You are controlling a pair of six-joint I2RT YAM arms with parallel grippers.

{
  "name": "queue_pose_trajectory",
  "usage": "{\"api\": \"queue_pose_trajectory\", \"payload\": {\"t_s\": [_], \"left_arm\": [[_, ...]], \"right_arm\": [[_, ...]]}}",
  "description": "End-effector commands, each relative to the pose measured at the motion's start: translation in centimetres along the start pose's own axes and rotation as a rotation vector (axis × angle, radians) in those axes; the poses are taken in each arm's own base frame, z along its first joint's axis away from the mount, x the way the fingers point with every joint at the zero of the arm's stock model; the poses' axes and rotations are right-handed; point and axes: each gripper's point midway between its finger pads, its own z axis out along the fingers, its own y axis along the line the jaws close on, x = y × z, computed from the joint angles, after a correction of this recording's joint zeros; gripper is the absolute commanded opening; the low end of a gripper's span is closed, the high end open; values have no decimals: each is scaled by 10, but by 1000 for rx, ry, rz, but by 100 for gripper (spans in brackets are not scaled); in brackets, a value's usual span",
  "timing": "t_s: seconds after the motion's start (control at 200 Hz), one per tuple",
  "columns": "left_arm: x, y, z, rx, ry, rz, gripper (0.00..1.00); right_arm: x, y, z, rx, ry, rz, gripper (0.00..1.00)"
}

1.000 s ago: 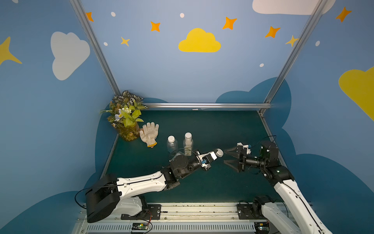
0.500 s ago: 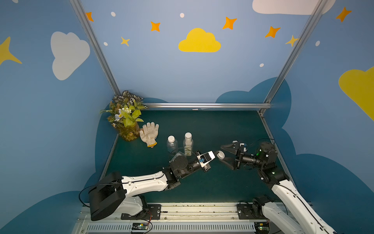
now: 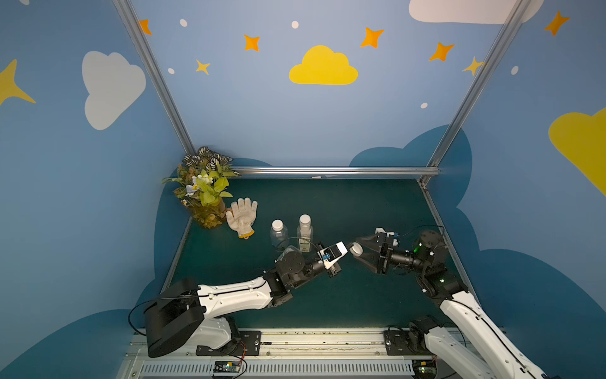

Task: Screw on the bottle caps
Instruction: Pick up the bottle cap from the center of the board.

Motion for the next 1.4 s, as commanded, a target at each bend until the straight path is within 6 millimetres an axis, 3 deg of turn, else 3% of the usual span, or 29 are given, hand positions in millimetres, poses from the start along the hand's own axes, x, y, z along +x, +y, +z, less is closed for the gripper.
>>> {"api": "queue_pose_trajectory", "payload": {"t_s": [0.0,0.986,1.397], "left_arm": [[-1,6,3,-20,4,-23,3],[7,6,2,-11,33,-67,3],[9,4,2,0,35,-87,21]], "right_arm": [[8,18,-2,-35,4,-53,60],[8,14,4,-23,2,-56,42],[6,10,5,-10,-5,-55,42]]}}
